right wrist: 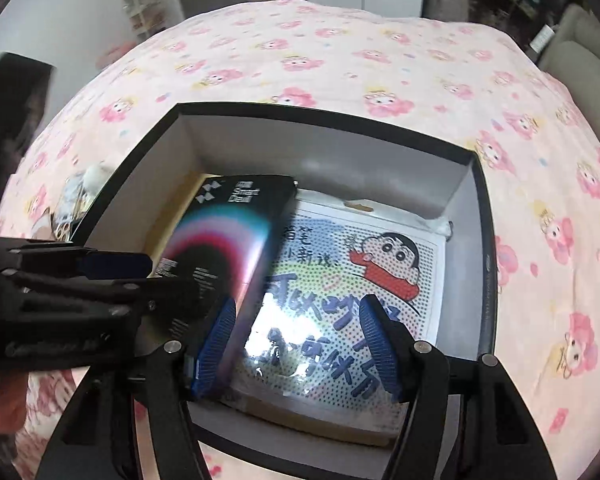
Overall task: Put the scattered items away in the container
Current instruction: 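Carry the Smart Devil box into the black box beside the bead-art kit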
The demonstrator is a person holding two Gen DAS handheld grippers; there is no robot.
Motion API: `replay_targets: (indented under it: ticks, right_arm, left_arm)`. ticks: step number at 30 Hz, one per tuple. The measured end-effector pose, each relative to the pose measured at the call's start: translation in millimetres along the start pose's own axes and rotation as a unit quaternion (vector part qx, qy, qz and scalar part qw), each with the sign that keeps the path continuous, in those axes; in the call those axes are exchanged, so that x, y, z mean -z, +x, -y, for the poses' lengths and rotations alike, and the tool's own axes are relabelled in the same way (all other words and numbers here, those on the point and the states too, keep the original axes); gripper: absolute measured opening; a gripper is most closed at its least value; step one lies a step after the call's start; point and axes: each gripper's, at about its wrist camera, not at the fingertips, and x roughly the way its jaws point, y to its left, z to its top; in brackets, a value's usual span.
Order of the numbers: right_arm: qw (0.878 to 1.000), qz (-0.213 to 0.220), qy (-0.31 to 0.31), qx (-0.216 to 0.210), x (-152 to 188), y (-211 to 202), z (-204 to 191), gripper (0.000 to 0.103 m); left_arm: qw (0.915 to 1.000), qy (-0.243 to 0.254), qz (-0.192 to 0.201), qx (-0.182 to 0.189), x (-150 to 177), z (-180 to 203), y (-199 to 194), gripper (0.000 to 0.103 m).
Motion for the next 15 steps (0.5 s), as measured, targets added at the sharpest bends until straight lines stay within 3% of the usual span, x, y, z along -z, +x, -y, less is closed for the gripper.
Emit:
replay_targets:
  ticks: [6,11,15]
  right_arm:
    - [0.998,0.022,0.002,0.05,-2,-6,9,0.061]
    - [0.999,0.034,0.037,0.011,-4,-6,22,0.061]
    - [0.999,0.028,0.038,-0.008,-2,-7,24,0.056]
  left_arm:
    - [0.9982,-0.013,0.007,0.058,-18,6,7,0.052]
    - [0.9982,-0.036,0.01,0.046,-27,-4,16,0.05]
    - [0.9957,-0.058,0.011,0.071,-21,-9,18,0.048]
